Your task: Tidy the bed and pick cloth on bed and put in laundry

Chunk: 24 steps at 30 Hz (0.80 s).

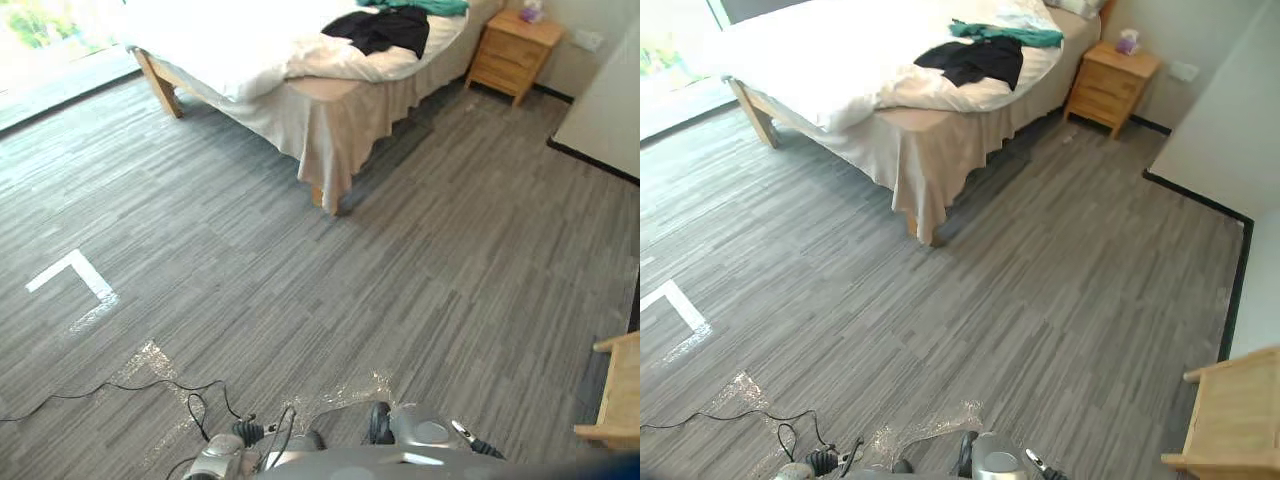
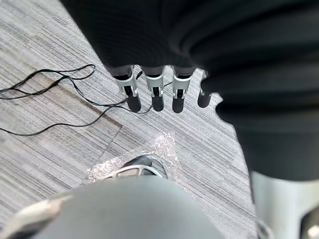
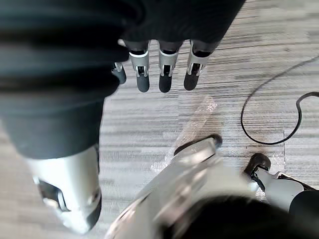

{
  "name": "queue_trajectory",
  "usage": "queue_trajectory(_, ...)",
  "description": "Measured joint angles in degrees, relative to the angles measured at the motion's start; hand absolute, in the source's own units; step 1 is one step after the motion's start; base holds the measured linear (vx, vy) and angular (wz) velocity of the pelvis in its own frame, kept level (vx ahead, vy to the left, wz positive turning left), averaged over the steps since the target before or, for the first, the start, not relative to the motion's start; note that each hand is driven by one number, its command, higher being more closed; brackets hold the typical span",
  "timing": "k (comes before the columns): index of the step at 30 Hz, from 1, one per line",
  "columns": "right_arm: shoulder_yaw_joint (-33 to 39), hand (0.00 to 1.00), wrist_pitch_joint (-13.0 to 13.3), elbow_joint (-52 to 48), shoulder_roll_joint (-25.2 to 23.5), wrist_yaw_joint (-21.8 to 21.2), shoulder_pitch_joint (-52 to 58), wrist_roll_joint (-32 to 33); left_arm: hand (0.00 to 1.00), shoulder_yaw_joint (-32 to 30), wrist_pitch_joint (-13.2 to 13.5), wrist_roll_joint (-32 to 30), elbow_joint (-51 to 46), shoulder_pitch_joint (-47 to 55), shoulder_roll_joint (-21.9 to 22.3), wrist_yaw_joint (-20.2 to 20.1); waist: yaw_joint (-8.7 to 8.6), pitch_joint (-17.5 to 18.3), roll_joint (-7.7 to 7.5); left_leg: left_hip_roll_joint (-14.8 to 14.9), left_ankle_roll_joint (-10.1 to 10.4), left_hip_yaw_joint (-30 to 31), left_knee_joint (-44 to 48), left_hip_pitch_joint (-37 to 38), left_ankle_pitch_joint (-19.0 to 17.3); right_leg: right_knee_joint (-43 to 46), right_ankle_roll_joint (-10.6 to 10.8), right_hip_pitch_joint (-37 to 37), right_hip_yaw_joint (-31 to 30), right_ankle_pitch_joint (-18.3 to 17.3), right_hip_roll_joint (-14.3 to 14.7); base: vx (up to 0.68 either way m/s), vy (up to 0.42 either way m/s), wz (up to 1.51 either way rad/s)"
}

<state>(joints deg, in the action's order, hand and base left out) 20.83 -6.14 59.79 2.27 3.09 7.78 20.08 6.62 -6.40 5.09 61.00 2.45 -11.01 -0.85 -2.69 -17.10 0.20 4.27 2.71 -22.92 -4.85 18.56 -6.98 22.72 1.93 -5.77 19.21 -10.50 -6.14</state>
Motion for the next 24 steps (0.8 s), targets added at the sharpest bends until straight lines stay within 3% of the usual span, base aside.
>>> queue_trajectory(2, 0.09, 0.00, -0.17, -0.23, -0.19, -0.33, 1.45, -0.02, 0.00, -1.34, 0.57, 0.00, -0.02, 0.82, 0.01, 0.02, 0.73, 0.19, -0.61, 2.32, 2.15, -1.88, 2.54, 0.46, -1.70, -1.70, 0.92, -2.20, 2.37, 2.28, -2.59, 0.16, -0.072, -0.36)
queue_trajectory(4, 0.54, 0.00, -0.05, -0.45, -1.67, -0.61, 2.33, -0.05, 0.00, -2.74, 0.62, -0.06, 0.00, 1.64, -0.91, 0.04, 1.08, 1.26, -2.53, 3.86, 4.43, -2.88, 6.00, 0.55, -3.94, -7.15, 0.88, -2.89, 3.54, 6.64, -5.46, 0.34, -0.229, -0.34)
queue_trajectory(5, 0.91, 0.00, -0.04, -0.35, -1.70, -0.82, 3.35, -0.02, 0.00, -3.00, 0.64, -0.05, -0.01, 1.74, -0.75, 0.47, 1.30, 1.49, -2.49, 5.28, 6.06, -3.42, 7.55, 1.03, -5.36, -7.90, 0.33, -3.10, 3.81, 11.21, -5.69, 0.40, -0.281, -0.31)
queue_trajectory(7, 0.72, 0.00, -0.04, -0.24, -0.77, -0.88, 3.11, -0.10, 0.00, -2.82, 0.72, -0.18, 0.10, 2.33, 0.56, 1.15, 0.52, 2.70, -0.35, 8.44, 7.28, -4.17, 9.98, 0.43, -5.13, -4.49, -2.21, -4.83, 4.55, 7.84, -3.26, 0.43, -0.269, -0.26)
queue_trajectory(8, 0.71, 0.00, 0.07, 0.11, -0.61, -0.93, 2.41, -0.55, 0.00, -2.94, 1.33, 0.65, -0.01, 2.19, 0.51, 1.18, 0.58, 2.76, -0.23, 9.64, 7.51, -4.71, 14.86, -1.49, -3.45, -2.61, -3.30, -5.88, 3.73, 6.22, -2.98, 0.41, -0.307, -0.34)
queue_trajectory(9, 0.63, 0.00, 0.23, 0.47, -0.25, -1.10, 1.94, -0.90, 0.00, -2.95, 1.73, 1.15, -0.02, 1.78, 0.64, 1.19, 0.46, 2.82, 0.02, 10.66, 7.28, -4.39, 18.88, -3.09, -1.88, -2.33, -4.31, -5.67, 3.59, 5.48, -2.85, 0.39, -0.338, -0.47)
queue_trajectory(11, 0.34, 0.00, 1.19, 1.52, 1.63, -1.83, 1.13, -2.35, 0.00, -3.56, 4.67, 4.04, 0.04, 2.29, 2.12, 1.59, -0.22, 3.46, 2.38, 15.17, 3.76, -2.92, 33.70, -8.92, 3.70, -4.99, -6.33, -2.64, 3.44, 3.98, -0.75, 0.41, -0.308, -0.26)
queue_trajectory(12, -0.47, 0.00, 1.83, 1.88, 2.40, -1.91, 0.91, -3.09, 0.00, -4.23, 5.99, 5.10, -0.03, 2.30, 2.79, 1.64, -0.15, 3.52, 2.81, 17.03, 3.79, -2.14, 39.64, -11.19, 4.51, -6.55, -6.53, -0.89, 3.33, 3.87, 0.25, 0.41, -0.247, -0.29)
queue_trajectory(13, -2.14, 0.00, 2.64, 2.03, 3.36, -1.97, 0.47, -3.51, 0.00, -5.01, 7.90, 5.66, -0.26, 2.11, 3.50, 1.70, 0.24, 3.78, 3.67, 17.99, 4.53, 0.27, 48.11, -14.32, 2.09, -9.42, -6.61, 2.36, 2.00, 3.85, 1.94, 0.47, -0.257, -0.47)
queue_trajectory(15, -3.64, 0.00, 3.65, 2.22, 3.76, -2.33, -1.38, -3.50, 0.00, -5.22, 10.20, 5.80, -1.46, 3.11, 3.52, 1.22, 0.84, 3.64, 3.48, 14.99, 4.25, 3.56, 53.23, -18.03, -2.31, -13.30, -6.80, 6.99, -0.59, 3.76, 2.95, 0.37, -0.157, -0.62)
queue_trajectory(16, -4.81, 0.00, 4.24, 2.56, 4.80, -2.88, -2.19, -3.99, 0.00, -5.47, 11.16, 6.61, -2.50, 3.15, 3.67, 0.98, 1.63, 3.62, 3.43, 11.84, 4.19, 5.07, 52.42, -20.86, -4.55, -15.10, -6.96, 8.94, -2.30, 3.65, 3.11, 0.31, -0.073, -0.87)
queue_trajectory(18, -5.72, 0.00, 4.48, 2.60, 5.20, -3.00, -3.88, -4.31, 0.00, -5.94, 12.12, 7.89, -5.13, 3.45, 4.01, 0.74, 3.31, 3.53, 3.28, 7.40, 3.28, 5.27, 47.27, -25.50, -6.44, -17.00, -7.65, 10.51, -5.42, 3.15, 3.14, 0.29, -0.008, -1.05)
queue_trajectory(20, -6.19, 0.00, 4.28, 2.51, 4.59, -3.20, -5.20, -5.33, 0.00, -6.85, 12.36, 8.34, -5.87, 3.90, 4.14, -0.38, 4.02, 3.30, 2.94, 3.29, 2.98, 5.13, 38.37, -28.91, -6.43, -17.93, -6.53, 12.11, -8.02, 3.04, 2.79, 0.35, 0.084, -0.83)
queue_trajectory(22, -7.06, 0.00, 3.78, 2.34, 4.38, -3.52, -5.27, -6.03, 0.00, -7.13, 12.34, 10.75, -6.33, 4.41, 4.23, -0.65, 3.92, 3.06, 2.61, -1.44, 2.93, 4.76, 23.08, -29.76, -2.44, -19.09, -4.78, 15.36, -10.06, 1.58, 1.93, 0.39, 0.148, -0.58)
queue_trajectory(24, -7.08, 0.00, 3.33, 1.68, 4.41, -3.50, -4.95, -6.66, 0.00, -7.13, 12.38, 13.00, -6.69, 4.83, 4.60, -0.65, 3.91, 2.93, 3.10, -2.78, 3.21, 4.31, 12.11, -29.30, 3.42, -21.38, -3.13, 19.28, -11.10, 0.57, 2.18, 0.43, 0.207, -0.36)
